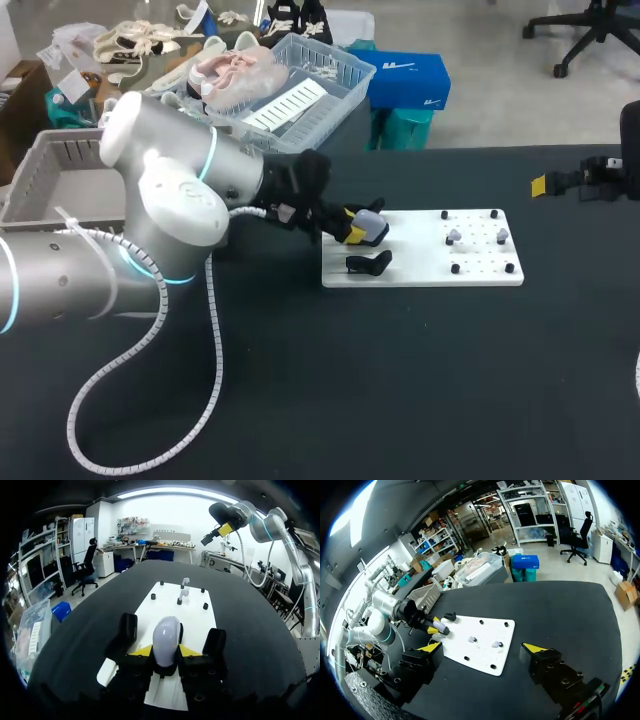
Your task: Pick up each earbud case from the left stands, insert the matching earbuds, close the lid, and place the case in the box.
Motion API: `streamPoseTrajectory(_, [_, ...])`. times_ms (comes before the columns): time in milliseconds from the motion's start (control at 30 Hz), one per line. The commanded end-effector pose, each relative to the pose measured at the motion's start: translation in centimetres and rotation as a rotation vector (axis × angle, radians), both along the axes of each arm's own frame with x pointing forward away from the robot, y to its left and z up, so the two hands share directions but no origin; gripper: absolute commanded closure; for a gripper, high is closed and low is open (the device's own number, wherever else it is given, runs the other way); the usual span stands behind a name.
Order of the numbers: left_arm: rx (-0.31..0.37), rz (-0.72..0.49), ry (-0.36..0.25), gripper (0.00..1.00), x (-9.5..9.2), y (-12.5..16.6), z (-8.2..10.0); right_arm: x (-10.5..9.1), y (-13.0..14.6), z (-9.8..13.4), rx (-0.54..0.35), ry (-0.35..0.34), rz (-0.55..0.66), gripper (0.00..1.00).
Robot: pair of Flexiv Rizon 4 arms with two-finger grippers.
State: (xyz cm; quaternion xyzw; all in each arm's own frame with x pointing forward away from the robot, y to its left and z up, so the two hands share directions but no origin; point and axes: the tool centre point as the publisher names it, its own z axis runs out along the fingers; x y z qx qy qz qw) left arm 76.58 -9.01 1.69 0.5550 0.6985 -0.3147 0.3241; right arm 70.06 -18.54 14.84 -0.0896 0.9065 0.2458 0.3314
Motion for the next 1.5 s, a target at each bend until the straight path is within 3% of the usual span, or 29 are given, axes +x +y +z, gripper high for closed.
streamPoseTrajectory(33, [-0.002,0.000,0.002,1.00,-0.4,0.2,0.1,0.0,0.0,0.0,0.000,0.000,0.000,0.00])
streamPoseTrajectory(367, [-0.012,-0.012,0.006,1.00,-1.0,0.4,0.4,0.0,0.0,0.0,0.000,0.000,0.000,0.00])
streamPoseTrajectory(700, [-0.020,-0.001,-0.002,1.00,-0.6,0.5,0.9,0.0,0.0,0.0,0.000,0.000,0.000,0.00])
streamPoseTrajectory(933, [-0.052,-0.004,-0.007,1.00,-0.7,0.8,2.4,0.0,0.0,0.0,0.000,0.000,0.000,0.00])
streamPoseTrajectory(1500, [-0.118,-0.041,-0.060,1.00,-3.6,1.6,6.0,0.2,-0.5,0.5,-0.011,0.010,0.001,0.00])
